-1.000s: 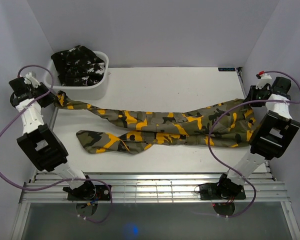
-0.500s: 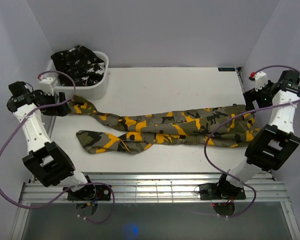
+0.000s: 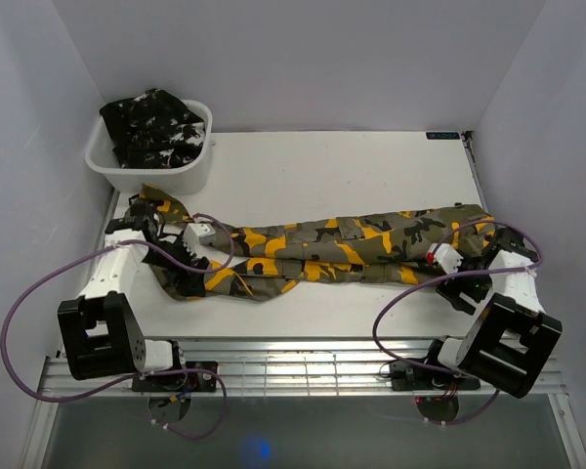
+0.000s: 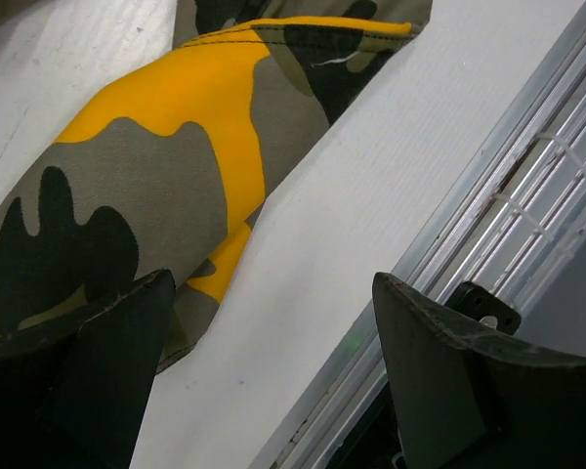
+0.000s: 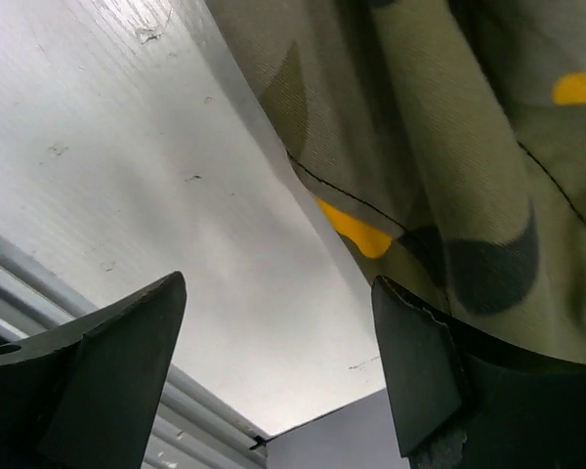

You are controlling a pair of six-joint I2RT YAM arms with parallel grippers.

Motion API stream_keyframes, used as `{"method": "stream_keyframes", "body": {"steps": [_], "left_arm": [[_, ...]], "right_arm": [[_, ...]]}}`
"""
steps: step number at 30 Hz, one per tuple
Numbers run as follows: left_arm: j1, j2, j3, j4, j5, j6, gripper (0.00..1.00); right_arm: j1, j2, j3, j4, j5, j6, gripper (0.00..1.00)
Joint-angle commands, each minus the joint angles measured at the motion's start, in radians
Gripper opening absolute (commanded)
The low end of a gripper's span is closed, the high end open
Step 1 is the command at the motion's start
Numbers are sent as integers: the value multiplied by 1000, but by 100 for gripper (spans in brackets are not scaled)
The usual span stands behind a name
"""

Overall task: Fold and stack the trousers
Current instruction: Flatten the trousers out

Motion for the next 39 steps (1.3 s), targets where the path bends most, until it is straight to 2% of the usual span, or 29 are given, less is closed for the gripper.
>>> {"method": "stream_keyframes", "body": {"steps": [1,6,9,12,13,15,18,20,21,25,29,33,35,39], "left_arm": [[-12,-54,-37,24,13,144,93],[-83,-46,-100,126,-51,177,96],[-115,-23,-143,237,-106,145,93],[-118,1,-189,359,-175,117,85],[-118,9,-197,403,-204,116,74],[-146,23,-214,443,-235,100,58],[-138,-3,-203,437,-257,108,27],[-93,-26,-142,370,-212,119,0],[-48,-54,-111,342,-186,135,0],[82,-104,89,195,-68,210,0],[204,-167,151,176,-4,321,0],[291,-279,53,176,46,518,0],[303,-350,-17,129,40,690,0],[305,-473,-245,23,18,914,1]], "right_arm": [[22,-47,-87,221,34,-147,83],[66,-33,-199,379,83,-164,83],[94,-35,-244,471,93,-152,79],[114,-24,-267,528,102,-141,60],[118,-9,-262,532,103,-137,40],[118,5,-216,513,100,-103,8],[109,21,-77,397,62,-45,8],[85,24,16,263,-8,-28,8],[79,25,111,216,-30,-22,8],[56,30,271,52,-87,-34,8],[46,33,340,-25,-96,-66,8],[26,68,390,-91,-99,-74,8],[20,94,396,-131,-90,-78,8],[17,108,358,-146,-78,-88,8]]}}
